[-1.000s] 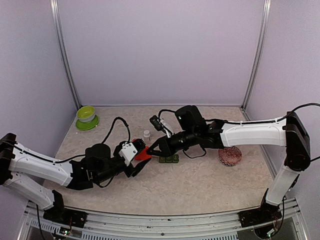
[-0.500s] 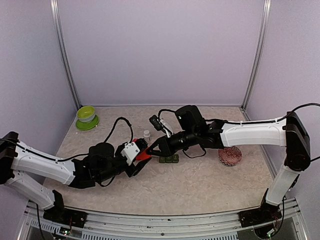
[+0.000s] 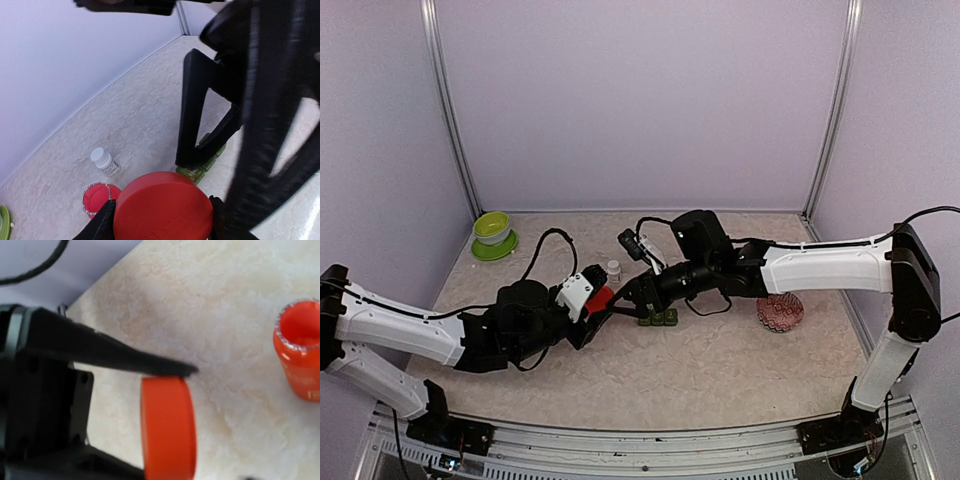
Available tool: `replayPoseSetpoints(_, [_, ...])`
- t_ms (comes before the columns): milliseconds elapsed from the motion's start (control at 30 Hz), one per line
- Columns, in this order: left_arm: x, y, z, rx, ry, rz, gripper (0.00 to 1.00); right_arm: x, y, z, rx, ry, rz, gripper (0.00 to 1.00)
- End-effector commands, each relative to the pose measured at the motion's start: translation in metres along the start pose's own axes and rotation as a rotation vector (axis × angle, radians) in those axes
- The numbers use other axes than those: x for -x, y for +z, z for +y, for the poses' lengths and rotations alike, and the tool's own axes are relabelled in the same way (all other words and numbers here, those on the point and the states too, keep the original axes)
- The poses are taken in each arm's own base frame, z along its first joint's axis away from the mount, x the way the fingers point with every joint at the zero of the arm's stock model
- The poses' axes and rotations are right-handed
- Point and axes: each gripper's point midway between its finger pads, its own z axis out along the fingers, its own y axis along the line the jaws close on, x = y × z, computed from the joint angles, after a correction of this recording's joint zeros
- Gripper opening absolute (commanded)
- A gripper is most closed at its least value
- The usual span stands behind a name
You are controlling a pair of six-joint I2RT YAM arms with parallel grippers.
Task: Sort the pills into containers
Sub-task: Pass from the right arm to the left, then place the lid of the pill bottle at the center of the board.
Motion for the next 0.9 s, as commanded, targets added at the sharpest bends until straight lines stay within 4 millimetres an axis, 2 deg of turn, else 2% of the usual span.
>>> replayPoseSetpoints(0, [-0.006,-0.009,0.029,0.144,-0.144,0.078,0.48,0.014,-0.013,-0.002,0.013,-0.027,-0.060,0.97])
replayPoseSetpoints(100, [-0.017,-0.020,0.043,0.213,-0.218,0.129,0.49,0.019,-0.016,-0.010,-0.003,-0.063,-0.083,1.00])
replayPoseSetpoints(233, [-0.040,-0.034,0.061,0.305,-0.334,0.218,0.52,0.018,-0.011,-0.025,-0.066,-0.172,-0.107,1.00])
replayPoseSetpoints(367, [-0.070,-0.039,0.077,0.370,-0.427,0.315,0.53,0.015,-0.004,-0.034,-0.081,-0.307,-0.159,1.00])
replayPoseSetpoints(467, [-0.098,-0.033,0.081,0.366,-0.475,0.414,0.53,0.011,0.002,-0.043,-0.103,-0.337,-0.155,1.00])
replayPoseSetpoints(533, [-0.120,-0.025,0.079,0.351,-0.495,0.494,0.53,0.011,0.002,-0.042,-0.100,-0.337,-0.160,1.00])
replayPoseSetpoints(633, [-0.142,-0.014,0.076,0.322,-0.514,0.569,0.54,0.010,-0.004,-0.039,-0.102,-0.339,-0.172,1.00])
replayPoseSetpoints(767, [-0.159,-0.003,0.074,0.271,-0.562,0.632,0.54,0.009,-0.014,-0.041,-0.145,-0.339,-0.163,1.00])
replayPoseSetpoints(867, [-0.164,0.002,0.072,0.254,-0.576,0.650,0.53,0.007,-0.019,-0.042,-0.163,-0.332,-0.160,1.00])
